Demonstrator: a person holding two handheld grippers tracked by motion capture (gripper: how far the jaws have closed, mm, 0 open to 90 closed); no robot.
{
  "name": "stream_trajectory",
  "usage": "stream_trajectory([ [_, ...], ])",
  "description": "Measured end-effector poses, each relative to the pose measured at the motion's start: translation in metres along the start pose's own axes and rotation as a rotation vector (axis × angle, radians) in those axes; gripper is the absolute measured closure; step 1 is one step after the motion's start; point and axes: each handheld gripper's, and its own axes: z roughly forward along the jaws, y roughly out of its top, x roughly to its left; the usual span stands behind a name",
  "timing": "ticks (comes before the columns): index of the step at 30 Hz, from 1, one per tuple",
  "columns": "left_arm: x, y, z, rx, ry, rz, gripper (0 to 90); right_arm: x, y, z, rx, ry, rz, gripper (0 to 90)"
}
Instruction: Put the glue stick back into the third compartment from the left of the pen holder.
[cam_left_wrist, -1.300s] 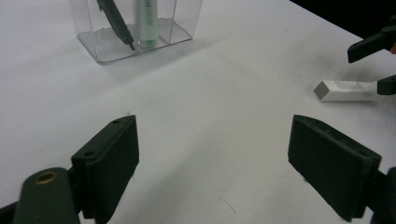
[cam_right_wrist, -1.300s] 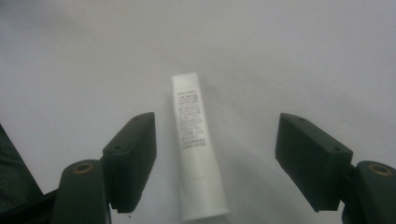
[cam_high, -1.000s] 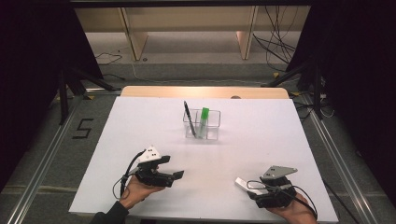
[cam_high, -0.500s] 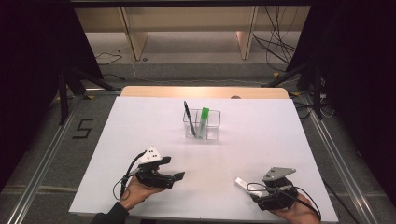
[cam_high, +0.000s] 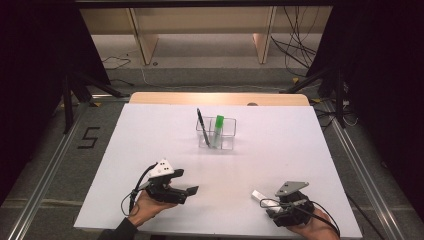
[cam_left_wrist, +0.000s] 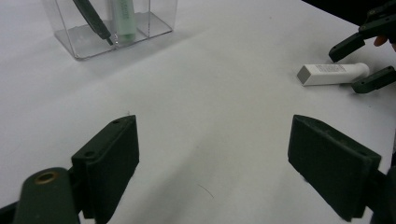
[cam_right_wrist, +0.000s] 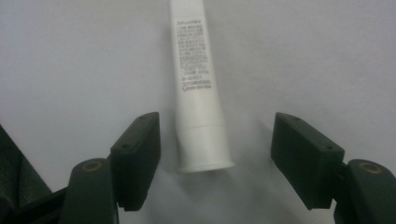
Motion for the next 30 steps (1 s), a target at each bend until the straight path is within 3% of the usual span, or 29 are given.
stream_trajectory([
  [10, 0.0001, -0.0001, 0.0004, -0.001, -0.004, -0.002, 16.5, -0.0055, -0.0032, -0.0010, -0.009, 0.012, 0.028, 42.1],
  [24, -0.0006, -0.0018, 0.0004, 0.010, 0.000, 0.001, 16.5, -0.0013, -0.0016, -0.0032, 0.009, 0.030, -0.003, 62.0],
  [30, -0.0006, -0.0022, 0.0000, 0.011, 0.002, 0.001, 16.5, 0.0011, -0.0007, -0.0036, 0.014, 0.019, -0.019, 65.1],
])
